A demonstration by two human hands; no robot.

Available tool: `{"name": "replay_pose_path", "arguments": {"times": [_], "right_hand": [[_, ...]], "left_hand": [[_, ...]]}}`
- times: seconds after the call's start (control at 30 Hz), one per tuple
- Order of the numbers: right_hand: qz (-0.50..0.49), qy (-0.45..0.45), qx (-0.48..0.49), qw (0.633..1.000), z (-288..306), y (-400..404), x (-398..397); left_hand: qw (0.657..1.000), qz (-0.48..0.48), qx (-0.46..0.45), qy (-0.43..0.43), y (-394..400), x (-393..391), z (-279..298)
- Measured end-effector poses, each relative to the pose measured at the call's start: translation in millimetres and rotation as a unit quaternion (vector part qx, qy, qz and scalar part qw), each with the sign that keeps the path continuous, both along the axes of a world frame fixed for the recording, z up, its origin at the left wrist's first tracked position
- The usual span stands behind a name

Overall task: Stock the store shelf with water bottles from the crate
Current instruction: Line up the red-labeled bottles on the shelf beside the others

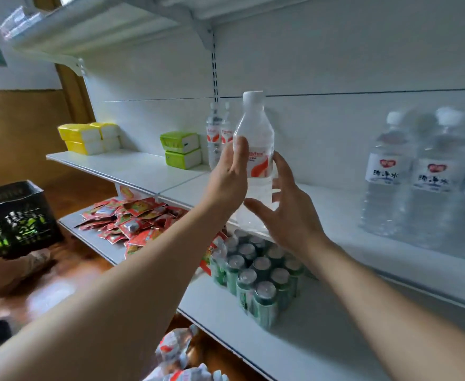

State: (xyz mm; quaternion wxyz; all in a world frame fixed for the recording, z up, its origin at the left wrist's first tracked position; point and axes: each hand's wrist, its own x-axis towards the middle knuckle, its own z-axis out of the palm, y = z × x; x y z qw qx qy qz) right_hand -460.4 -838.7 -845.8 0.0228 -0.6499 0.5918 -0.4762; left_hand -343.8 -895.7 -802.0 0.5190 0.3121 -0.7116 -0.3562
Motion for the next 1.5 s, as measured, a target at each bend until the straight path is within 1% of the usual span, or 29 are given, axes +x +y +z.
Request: {"name": "replay_pose_path", "arguments": {"times": [0.17, 0.27, 0.4, 0.53, 0.6, 0.7, 0.77, 0.83, 1.03, 1.23, 1.37, 1.5], "right_hand": [[-0.039, 0.013, 0.031, 0.999, -12.6, -44.0, -11.6], [-0.059, 0.007, 0.03, 0.998, -16.7, -71.7, -12.8], [-0.107, 0.018, 0.03, 0.994, -19.2, -107.2, -21.0], [-0.142, 0.008, 0.038, 0.989, -17.7, -144.1, -38.3], [-0.162, 0.006, 0.043, 0.986, -18.9, -162.1, -46.3], [-0.183, 0.006, 0.044, 0.982, -20.2, -186.3, -58.0], [-0.198, 0.008, 0.051, 0.979, -19.7, -202.2, -66.5], [-0.21, 0.005, 0.056, 0.976, -18.8, -218.0, -73.1], [-0.233, 0.014, 0.059, 0.971, -18.0, -244.1, -79.5], [-0.276, 0.044, 0.047, 0.959, -26.7, -251.3, -72.3], [-0.293, 0.052, 0.089, 0.951, -29.5, -248.0, -73.2], [-0.281, 0.064, 0.16, 0.944, -27.5, -228.9, -65.3]], "left_hand": [[0.998, -0.002, -0.028, -0.063, -33.9, -2.9, -25.6], [0.995, 0.004, -0.029, -0.093, -64.0, -1.4, -37.8], [0.992, 0.008, 0.011, -0.122, -107.2, -11.3, -65.6], [0.988, 0.02, 0.085, -0.129, -146.0, -26.2, -75.3], [0.979, 0.039, 0.083, -0.182, -164.1, -33.1, -73.1], [0.956, 0.081, 0.034, -0.281, -187.0, -41.2, -72.9], [0.937, 0.088, -0.004, -0.338, -198.1, -46.9, -73.8], [0.923, 0.082, -0.029, -0.375, -205.0, -51.8, -74.1], [0.912, 0.086, -0.05, -0.399, -218.4, -57.7, -74.1], [0.911, 0.084, -0.056, -0.4, -219.9, -58.6, -74.6], [0.908, 0.085, -0.065, -0.404, -221.8, -58.7, -76.6], [0.911, 0.069, -0.068, -0.401, -221.2, -58.0, -77.9]]}}
